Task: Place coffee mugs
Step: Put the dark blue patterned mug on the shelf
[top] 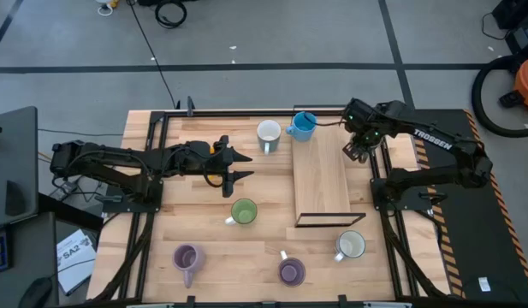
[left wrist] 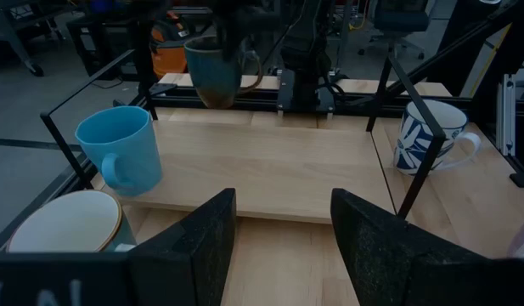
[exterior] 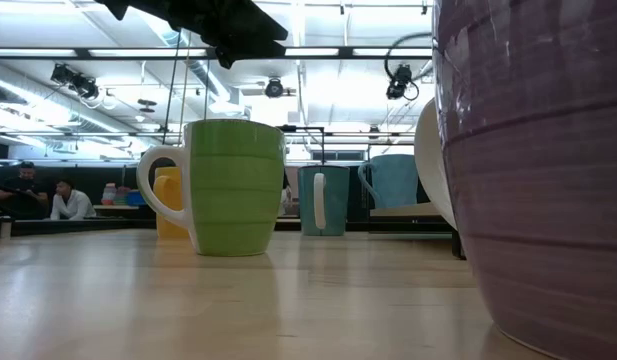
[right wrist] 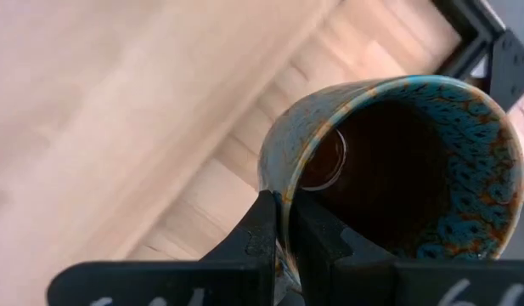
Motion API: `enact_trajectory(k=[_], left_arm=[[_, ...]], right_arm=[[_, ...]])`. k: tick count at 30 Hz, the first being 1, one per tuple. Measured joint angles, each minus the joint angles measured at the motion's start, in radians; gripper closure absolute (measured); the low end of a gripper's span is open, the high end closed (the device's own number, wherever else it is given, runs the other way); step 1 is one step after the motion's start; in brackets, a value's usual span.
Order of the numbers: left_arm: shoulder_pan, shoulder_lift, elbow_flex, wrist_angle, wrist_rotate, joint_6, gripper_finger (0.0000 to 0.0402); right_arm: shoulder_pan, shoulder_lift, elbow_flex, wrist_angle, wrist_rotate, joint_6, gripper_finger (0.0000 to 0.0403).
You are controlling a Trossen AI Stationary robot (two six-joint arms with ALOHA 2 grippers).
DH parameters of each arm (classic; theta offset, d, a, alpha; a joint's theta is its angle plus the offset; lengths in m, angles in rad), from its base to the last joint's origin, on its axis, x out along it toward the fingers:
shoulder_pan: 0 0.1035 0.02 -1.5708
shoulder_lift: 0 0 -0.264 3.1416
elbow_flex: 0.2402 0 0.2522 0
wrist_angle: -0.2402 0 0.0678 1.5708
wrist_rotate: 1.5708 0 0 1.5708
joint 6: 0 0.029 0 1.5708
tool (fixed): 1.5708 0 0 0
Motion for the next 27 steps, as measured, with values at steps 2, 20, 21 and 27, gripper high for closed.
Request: enact_trajectory(k=[2,20,21,27], left_arm=[[0.000,0.000,0.000,0.000,0.000,0.000,0.0201],[0.000,0.000,0.000,0.000,0.000,0.000,0.0201],[0.000,0.000,0.000,0.000,0.000,0.000,0.0201],[0.000,0.000,0.000,0.000,0.000,0.001,0.0201]], right_arm=[[0.011,0.001,0.032,0.004,-0.002,0.036,0.0375],[0.090,0.262,0.179,0.120,-0.010,0.262,0.0375],[0.092,0.279,0.190,0.122,-0.001,0.267,0.0375],[0.092,0.370,0.241,0.148,0.026,0.267,0.0375]])
